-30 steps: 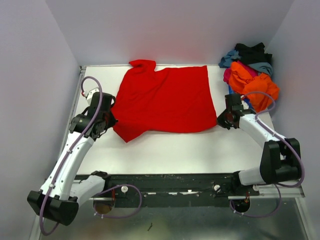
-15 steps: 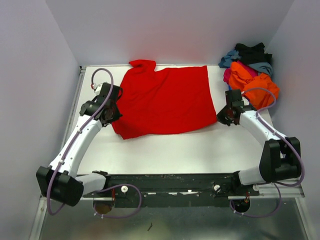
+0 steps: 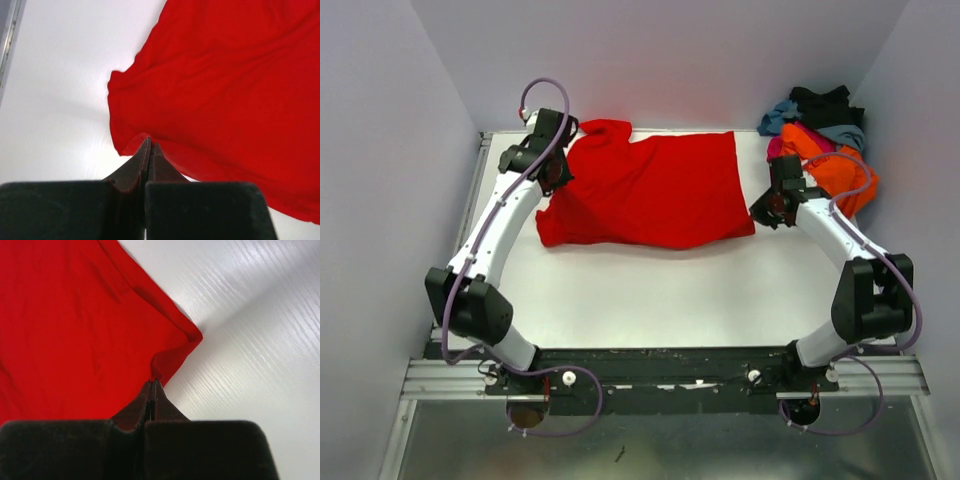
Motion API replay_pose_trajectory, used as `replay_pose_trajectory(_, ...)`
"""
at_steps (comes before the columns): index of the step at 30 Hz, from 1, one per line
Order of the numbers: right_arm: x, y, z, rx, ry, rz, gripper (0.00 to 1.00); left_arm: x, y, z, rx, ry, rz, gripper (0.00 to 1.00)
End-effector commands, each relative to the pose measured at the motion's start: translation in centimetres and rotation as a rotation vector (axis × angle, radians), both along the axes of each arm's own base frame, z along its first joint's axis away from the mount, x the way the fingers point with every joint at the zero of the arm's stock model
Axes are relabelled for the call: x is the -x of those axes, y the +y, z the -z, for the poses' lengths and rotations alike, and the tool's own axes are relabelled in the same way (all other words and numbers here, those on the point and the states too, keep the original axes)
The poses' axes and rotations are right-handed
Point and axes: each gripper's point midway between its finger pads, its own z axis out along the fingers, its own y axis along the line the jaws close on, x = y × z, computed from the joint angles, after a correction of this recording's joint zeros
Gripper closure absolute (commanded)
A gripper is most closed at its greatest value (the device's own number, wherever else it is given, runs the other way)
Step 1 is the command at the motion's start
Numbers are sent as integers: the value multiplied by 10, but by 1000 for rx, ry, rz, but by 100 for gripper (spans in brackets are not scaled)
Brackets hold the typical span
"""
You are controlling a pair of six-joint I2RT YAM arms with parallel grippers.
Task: Fold and stack the t-shirts
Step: Fold the flattened tshirt in 1/3 of the way
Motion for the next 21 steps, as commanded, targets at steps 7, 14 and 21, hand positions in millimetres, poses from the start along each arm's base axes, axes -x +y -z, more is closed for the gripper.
replay_pose_trajectory(7, -33, 1, -4, -8, 10, 79, 99, -55, 8, -12, -126, 19, -2, 100)
replay_pose_trajectory(14, -52, 6, 0, -38, 20, 122, 99, -82, 12, -1, -135, 46, -23, 100)
replay_pose_trajectory(21, -66, 7, 4, -44, 21, 149, 99, -102, 11, 0, -141, 37, -15, 100)
